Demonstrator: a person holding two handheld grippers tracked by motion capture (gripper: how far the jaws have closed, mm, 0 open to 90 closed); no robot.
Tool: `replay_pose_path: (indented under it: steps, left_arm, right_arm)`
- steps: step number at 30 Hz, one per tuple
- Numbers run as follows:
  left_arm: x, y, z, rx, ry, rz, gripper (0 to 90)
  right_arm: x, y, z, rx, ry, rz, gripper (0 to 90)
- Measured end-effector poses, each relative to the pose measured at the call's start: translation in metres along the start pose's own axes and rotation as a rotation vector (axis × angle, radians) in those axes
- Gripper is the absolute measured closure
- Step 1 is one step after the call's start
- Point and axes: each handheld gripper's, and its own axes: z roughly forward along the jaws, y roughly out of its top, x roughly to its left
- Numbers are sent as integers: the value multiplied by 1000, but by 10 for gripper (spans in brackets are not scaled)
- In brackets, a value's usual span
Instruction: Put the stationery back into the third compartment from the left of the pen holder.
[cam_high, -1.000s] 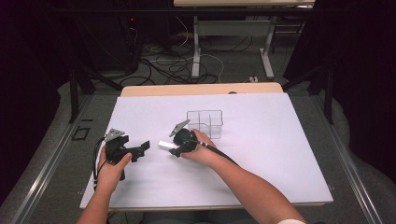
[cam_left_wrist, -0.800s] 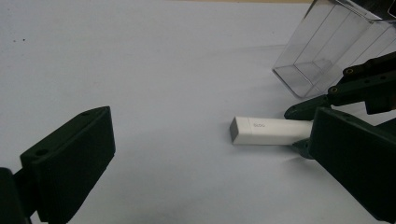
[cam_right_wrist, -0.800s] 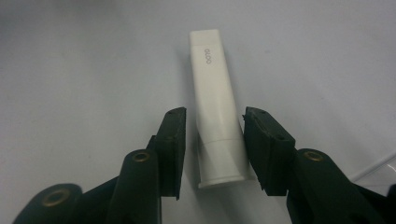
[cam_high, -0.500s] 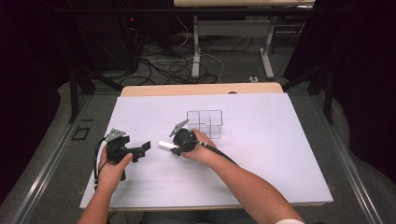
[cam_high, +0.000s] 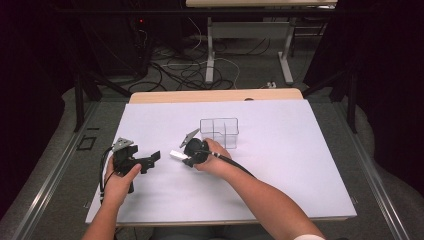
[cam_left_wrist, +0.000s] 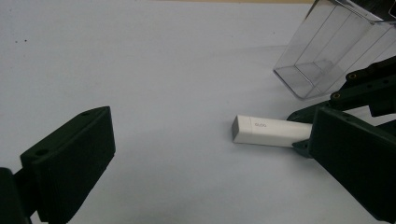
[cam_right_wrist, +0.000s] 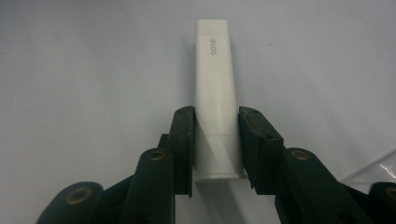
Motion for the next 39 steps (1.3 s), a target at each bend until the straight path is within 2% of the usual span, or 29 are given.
replay_pose_path:
  steps: [11, 17, 20, 23, 26, 28, 29, 33, 34, 35, 36, 39]
  left_arm:
    - [-1, 2, -3, -26, -1, -8, 6]
    - [-7, 5, -3, -19, -14, 9, 5]
    - [-11, 6, -2, -14, -4, 18, 4]
    - [-14, 6, -1, -6, -14, 31, 3]
    - [-18, 5, 2, -7, -10, 48, 4]
    - [-20, 6, 3, 0, -16, 54, 7]
    - [-21, 5, 4, -5, -18, 57, 7]
    - [-26, 5, 6, -3, -23, 74, 15]
    - [-27, 6, 6, 7, -29, 75, 19]
    - [-28, 6, 6, 4, -32, 84, 19]
    - [-30, 6, 7, 5, -36, 84, 29]
    - [-33, 5, 7, 21, -57, 94, 58]
  right_arm:
    - [0, -3, -22, -20, -7, -15, 673]
    - [0, -11, -40, -28, -3, -60, 672]
    - [1, -15, -51, -30, -15, -85, 673]
    - [3, -22, -62, -40, -27, -104, 672]
    - [4, -30, -72, -38, -48, -148, 673]
    - [6, -38, -81, -45, -78, -191, 672]
    - [6, -38, -81, -45, -78, -191, 672]
    - [8, -47, -93, -57, -120, -262, 672]
    - [10, -51, -98, -62, -141, -303, 672]
    - [10, -51, -98, -62, -141, -303, 672]
    - [12, -57, -102, -57, -171, -363, 673]
    - [14, -66, -105, -53, -204, -425, 672]
